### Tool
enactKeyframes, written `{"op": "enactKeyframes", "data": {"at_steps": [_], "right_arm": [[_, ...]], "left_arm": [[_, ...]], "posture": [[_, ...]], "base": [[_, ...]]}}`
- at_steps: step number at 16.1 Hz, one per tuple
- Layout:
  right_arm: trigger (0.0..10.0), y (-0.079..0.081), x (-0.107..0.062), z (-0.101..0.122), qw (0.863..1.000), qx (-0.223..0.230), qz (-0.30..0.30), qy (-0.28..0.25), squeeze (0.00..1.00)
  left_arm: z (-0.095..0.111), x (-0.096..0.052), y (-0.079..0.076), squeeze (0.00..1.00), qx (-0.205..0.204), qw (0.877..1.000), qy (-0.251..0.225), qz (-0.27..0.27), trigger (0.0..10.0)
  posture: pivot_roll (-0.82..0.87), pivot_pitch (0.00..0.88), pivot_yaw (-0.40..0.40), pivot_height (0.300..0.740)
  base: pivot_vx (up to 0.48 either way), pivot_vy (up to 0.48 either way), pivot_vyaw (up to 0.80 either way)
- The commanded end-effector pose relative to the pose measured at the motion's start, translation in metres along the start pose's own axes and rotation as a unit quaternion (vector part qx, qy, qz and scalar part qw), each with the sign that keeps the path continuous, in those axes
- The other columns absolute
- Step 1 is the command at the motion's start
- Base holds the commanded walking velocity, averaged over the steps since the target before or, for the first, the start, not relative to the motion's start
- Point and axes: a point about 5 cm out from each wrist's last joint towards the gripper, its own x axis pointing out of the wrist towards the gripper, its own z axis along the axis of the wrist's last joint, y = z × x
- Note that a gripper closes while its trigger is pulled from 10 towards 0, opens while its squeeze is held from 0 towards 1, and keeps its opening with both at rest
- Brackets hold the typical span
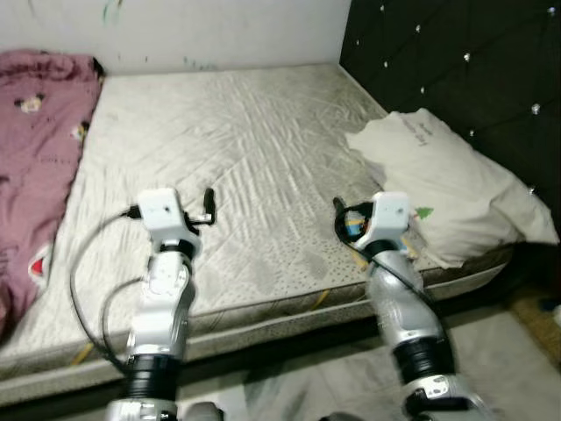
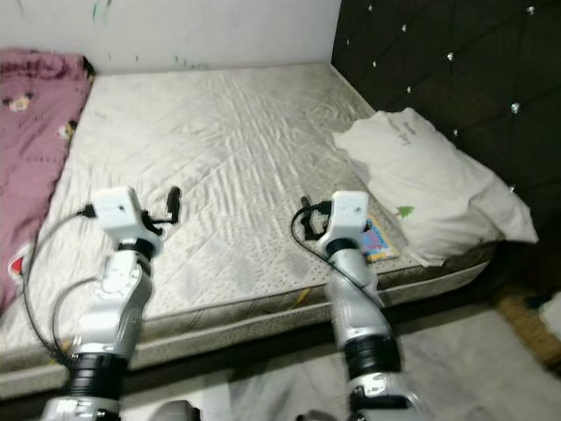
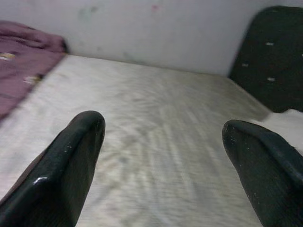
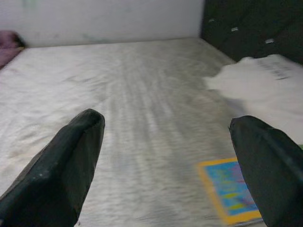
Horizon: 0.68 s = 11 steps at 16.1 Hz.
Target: Clean up the room
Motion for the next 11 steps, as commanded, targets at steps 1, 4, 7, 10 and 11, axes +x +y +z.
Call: {"op": "enactKeyframes", "data": {"at_steps": [1,4,7,10,11], "right_arm": [[10.0,-0.0004,0.0020,0.0061,1.000,-0.006,0.002,-0.010,0.00],[10.0,-0.0008,0.0022,0.0059,1.000,-0.007,0.002,-0.010,0.00],[10.0,-0.0008,0.0022,0.0056,1.000,-0.008,0.002,-0.010,0.00],[10.0,-0.0007,0.0024,0.0055,1.000,-0.009,0.002,-0.009,0.00],[10.0,-0.0006,0.0024,0.0053,1.000,-0.009,0.003,-0.008,0.00]], "left_arm": [[0.0043,0.0007,-0.0015,0.00,0.002,1.000,-0.013,-0.005,10.0],[0.0060,0.0001,-0.0059,0.00,-0.011,0.999,-0.017,-0.027,10.0],[0.0055,-0.0004,-0.0067,0.00,-0.015,0.999,-0.017,-0.034,10.0],[0.0057,-0.0007,-0.0072,0.00,-0.018,0.999,-0.017,-0.037,10.0],[0.0056,-0.0008,-0.0072,0.00,-0.019,0.999,-0.017,-0.038,10.0]], "posture": [[0.06,0.000,-0.034,0.740],[0.06,0.000,-0.033,0.740],[0.06,0.000,-0.034,0.740],[0.06,0.000,-0.036,0.740],[0.06,0.000,-0.036,0.740]], "base": [[0.000,0.000,0.00],[0.090,0.000,0.00],[0.354,0.000,0.00],[0.323,0.000,0.00],[0.334,0.000,0.00]]}}
